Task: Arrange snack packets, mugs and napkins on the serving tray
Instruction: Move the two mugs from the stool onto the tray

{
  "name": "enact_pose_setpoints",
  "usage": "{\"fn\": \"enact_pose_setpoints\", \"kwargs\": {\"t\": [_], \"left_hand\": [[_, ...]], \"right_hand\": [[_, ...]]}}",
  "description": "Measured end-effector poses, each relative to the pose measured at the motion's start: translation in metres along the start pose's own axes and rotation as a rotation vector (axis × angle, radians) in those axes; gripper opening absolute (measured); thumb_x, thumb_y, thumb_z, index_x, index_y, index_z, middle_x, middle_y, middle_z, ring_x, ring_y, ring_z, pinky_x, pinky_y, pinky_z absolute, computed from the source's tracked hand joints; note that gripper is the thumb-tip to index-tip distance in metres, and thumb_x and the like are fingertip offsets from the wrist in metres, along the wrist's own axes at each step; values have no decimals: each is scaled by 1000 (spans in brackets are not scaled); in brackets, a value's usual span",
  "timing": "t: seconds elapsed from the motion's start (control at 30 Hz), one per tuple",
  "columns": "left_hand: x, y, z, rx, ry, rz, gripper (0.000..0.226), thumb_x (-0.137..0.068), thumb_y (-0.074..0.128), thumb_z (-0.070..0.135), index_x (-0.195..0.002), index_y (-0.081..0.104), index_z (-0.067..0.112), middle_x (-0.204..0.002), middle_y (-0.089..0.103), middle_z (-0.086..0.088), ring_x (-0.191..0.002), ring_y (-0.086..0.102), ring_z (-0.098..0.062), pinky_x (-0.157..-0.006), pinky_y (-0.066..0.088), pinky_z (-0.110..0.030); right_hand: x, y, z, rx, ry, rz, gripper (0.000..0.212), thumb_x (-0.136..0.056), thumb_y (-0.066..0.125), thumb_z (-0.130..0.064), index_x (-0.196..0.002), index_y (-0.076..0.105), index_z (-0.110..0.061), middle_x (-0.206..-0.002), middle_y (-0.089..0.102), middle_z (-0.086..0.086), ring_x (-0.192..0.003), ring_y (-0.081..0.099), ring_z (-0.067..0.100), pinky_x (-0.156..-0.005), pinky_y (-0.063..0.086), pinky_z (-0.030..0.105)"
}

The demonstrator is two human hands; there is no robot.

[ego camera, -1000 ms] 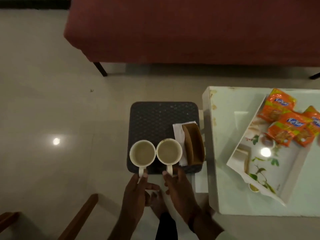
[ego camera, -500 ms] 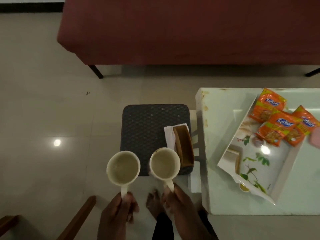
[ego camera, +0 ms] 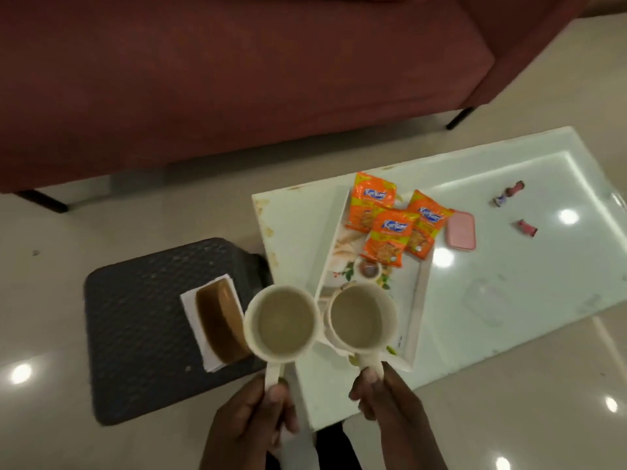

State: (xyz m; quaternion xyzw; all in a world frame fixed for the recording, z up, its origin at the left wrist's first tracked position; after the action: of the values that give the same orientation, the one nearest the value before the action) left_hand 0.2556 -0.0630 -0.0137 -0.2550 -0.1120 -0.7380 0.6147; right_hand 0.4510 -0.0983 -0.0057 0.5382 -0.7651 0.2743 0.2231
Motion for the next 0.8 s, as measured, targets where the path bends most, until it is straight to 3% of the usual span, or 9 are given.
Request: {"fn": "enact_pose_setpoints", "kwargs": {"t": [0.13, 0.23, 0.33, 0.43, 0.67, 0.8], "left_hand": [[-46, 60, 5, 48, 9, -108, 35, -86, 51, 45, -65, 63, 19, -61, 64, -8, -50, 47, -6, -50, 39, -18], [-83, 98, -9, 70, 18, -173, 41, -96, 50, 42, -69, 61, 12, -63, 65, -7, -52, 46, -8, -50, 41, -20], [-116, 128, -30, 34, 12, -202, 35, -97, 46, 31, -73, 60, 9, -65, 66, -8, -53, 47, -11, -52, 42, -26], [-144, 146, -49, 17, 1, -192, 34, -100, 45, 24, -74, 60, 9, -62, 64, -4, -53, 48, -9, -53, 44, -25], [-187, 166, -80, -31, -34, -126, 35, -102, 43, 27, -76, 59, 11, -62, 63, 4, -54, 48, -3, -55, 45, -16], [-196, 169, -79, -37, -5, -95, 33, -103, 40, 26, -79, 57, 13, -65, 62, 4, -57, 49, -4, -59, 48, -19]], "right_hand": [[-47, -43, 11, -102, -47, 127, 49, -97, 41, -35, -69, 54, 3, -66, 62, 4, -61, 50, 8, -66, 37, 33], [-79, -63, 36, -68, 2, 159, 48, -102, 38, -39, -71, 58, -8, -72, 65, 3, -64, 54, 4, -69, 42, 30], [-117, -75, 61, -86, 71, 187, 50, -102, 37, -43, -78, 60, -5, -76, 68, 0, -70, 57, 8, -69, 45, 29], [-151, -80, 80, -101, 119, 205, 50, -102, 35, -42, -82, 60, -3, -82, 70, 3, -77, 59, 18, -67, 46, 29], [-196, -76, 98, -94, 127, 167, 41, -102, 33, -45, -92, 62, -18, -96, 69, -6, -92, 59, 18, -70, 44, 29], [-205, -73, 95, -122, 137, 156, 43, -102, 31, -47, -92, 60, -17, -102, 68, -4, -94, 61, 19, -70, 44, 30]]}}
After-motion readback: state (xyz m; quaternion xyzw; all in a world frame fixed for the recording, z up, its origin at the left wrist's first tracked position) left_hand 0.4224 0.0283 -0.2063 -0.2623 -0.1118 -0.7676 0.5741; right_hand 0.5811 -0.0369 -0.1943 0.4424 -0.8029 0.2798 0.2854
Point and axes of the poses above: each hand's wrist, its own x-axis away from the middle knuckle, its own y-axis out of the palm, z = x × y, the point moved 8 cm from there along -x, towards the middle knuckle
